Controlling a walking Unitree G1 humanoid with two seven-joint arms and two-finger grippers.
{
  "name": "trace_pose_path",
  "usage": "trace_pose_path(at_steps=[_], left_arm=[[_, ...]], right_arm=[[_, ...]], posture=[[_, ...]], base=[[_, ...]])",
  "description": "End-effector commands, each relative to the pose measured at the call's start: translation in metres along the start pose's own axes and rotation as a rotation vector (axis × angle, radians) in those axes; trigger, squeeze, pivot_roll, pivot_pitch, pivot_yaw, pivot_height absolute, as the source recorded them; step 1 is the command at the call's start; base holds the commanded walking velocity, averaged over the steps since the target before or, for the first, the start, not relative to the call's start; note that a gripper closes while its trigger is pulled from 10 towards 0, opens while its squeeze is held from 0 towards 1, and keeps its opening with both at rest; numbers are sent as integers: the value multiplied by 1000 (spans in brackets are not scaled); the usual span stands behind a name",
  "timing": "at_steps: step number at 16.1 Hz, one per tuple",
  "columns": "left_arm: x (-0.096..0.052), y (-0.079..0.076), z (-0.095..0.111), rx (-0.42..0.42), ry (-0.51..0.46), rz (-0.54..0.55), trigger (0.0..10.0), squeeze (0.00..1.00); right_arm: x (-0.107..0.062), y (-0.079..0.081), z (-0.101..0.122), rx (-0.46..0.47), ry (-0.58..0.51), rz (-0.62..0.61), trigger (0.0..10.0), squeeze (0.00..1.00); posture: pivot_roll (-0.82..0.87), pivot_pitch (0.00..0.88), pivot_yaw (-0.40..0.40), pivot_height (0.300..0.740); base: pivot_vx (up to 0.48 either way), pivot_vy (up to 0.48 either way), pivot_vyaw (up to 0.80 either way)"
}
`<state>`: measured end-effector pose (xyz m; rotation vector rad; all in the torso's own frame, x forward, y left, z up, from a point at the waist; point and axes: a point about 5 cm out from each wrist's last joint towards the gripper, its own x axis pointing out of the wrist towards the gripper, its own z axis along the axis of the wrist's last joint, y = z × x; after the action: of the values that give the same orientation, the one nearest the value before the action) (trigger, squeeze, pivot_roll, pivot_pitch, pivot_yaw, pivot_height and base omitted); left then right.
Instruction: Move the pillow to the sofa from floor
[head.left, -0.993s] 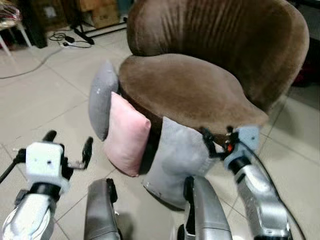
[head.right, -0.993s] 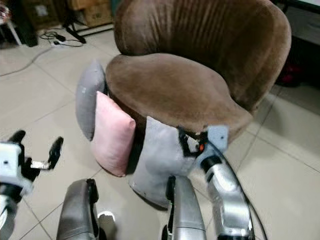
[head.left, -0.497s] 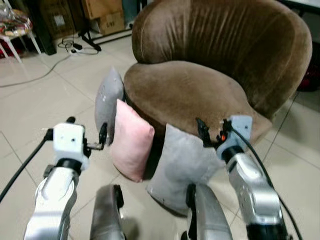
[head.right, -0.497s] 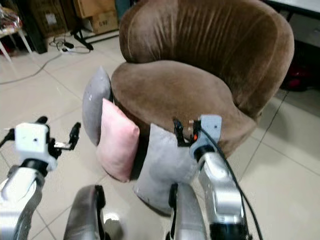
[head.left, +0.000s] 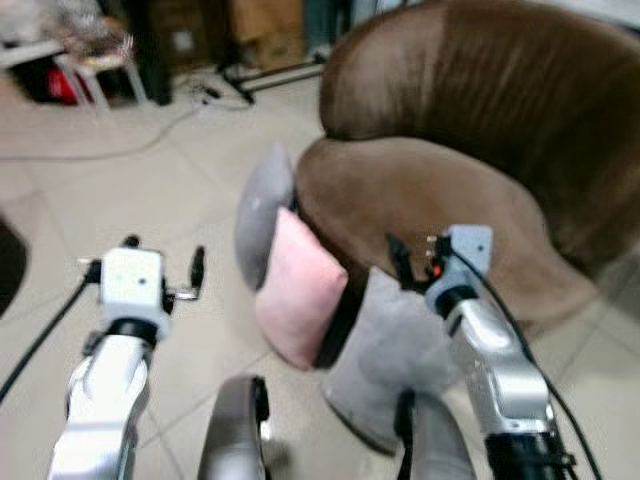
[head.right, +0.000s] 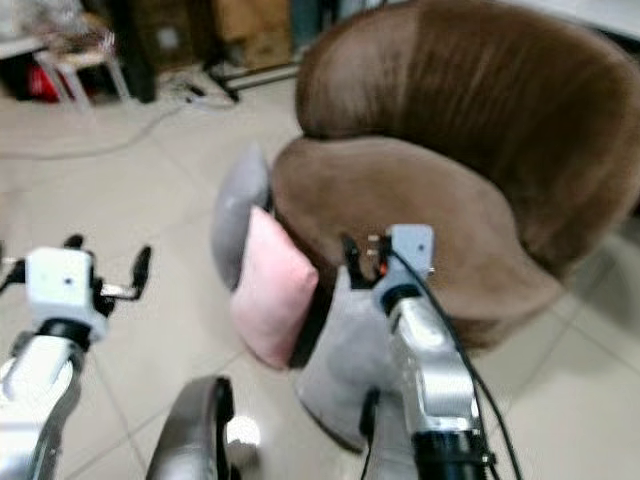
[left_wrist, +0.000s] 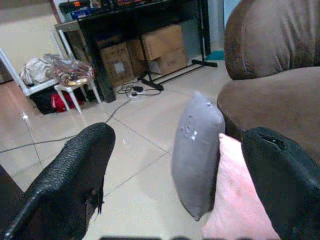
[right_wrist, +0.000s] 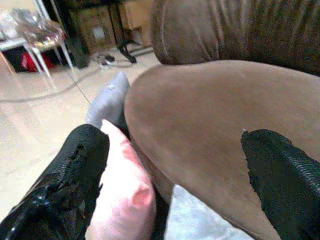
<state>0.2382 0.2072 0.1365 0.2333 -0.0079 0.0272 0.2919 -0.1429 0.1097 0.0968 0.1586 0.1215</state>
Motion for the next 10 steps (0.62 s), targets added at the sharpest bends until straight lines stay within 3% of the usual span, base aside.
trace_pose_path(at_steps=[1,3,10], left_arm=[[2,-1,-3,28,10,5,10000,0],[4,-1,-1,40,-11,20,10000,0],[4,-2,-1,45,-23,22,10000,0]], right_arm=[[-1,-6,-2,-7,5,-29,10000,0],[0,-8,-1,-14,4,-36,10000,0],[1,-8,-3,-20,14,-33,10000,0]], posture=[[-61,0,-15,560],[-60,0,-17,560],[-50,0,-24,560]], base=[[0,0,0],[0,0,0],[0,-472,0]])
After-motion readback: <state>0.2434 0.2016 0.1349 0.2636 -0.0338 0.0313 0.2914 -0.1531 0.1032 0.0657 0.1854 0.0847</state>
